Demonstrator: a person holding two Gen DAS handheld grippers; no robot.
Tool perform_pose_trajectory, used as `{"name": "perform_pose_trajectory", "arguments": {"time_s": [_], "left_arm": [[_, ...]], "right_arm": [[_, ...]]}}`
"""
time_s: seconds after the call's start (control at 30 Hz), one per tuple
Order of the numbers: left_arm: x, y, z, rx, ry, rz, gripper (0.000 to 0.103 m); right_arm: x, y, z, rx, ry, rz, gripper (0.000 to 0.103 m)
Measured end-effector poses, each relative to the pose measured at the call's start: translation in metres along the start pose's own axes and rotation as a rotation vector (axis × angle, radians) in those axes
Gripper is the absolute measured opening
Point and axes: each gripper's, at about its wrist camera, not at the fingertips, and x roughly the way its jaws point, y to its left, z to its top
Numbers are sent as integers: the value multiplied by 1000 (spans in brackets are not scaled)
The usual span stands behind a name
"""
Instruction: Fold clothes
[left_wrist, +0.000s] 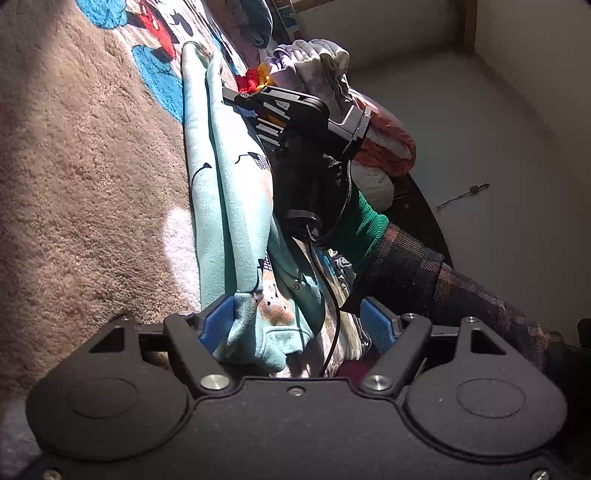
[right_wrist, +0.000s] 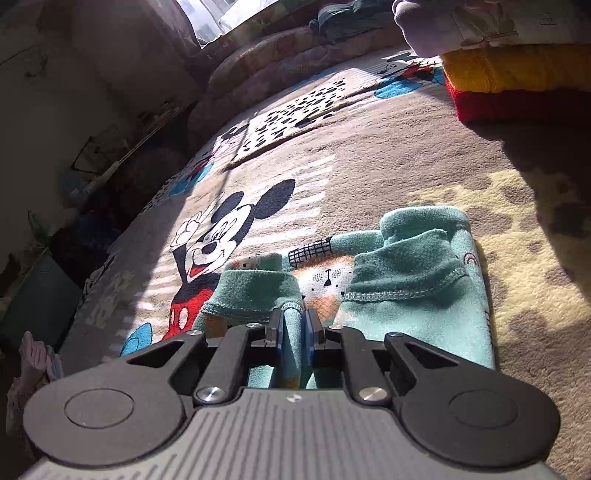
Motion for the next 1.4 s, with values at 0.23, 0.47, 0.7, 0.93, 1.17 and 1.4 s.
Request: {"name": "perform_pose_trajectory", "arguments": {"time_s": [0.23,0.47,0.7,0.93,1.17,1.4], "left_arm": [[-8,-26,-9,105,-4,85,80],[-29,-56,-7,238,-86,103,81],[19,-77,-4,414,-16,136,81],[35,-40,1,267,60,178,81],[33,-52,-7,331,46,191,82],[31,-43,-4,283,35,155,82]], "right_arm": [[-57,33,4,-233,-50,17,23],[-94,79,-61,-650,-1,23,23],[-78,70,-82,-563,35,38,23],[-58,59,-84,-539,111,37,23],[-61,78,-68,-602,152,-6,23],[-25,101,-47,-759,91,-49,23]]}}
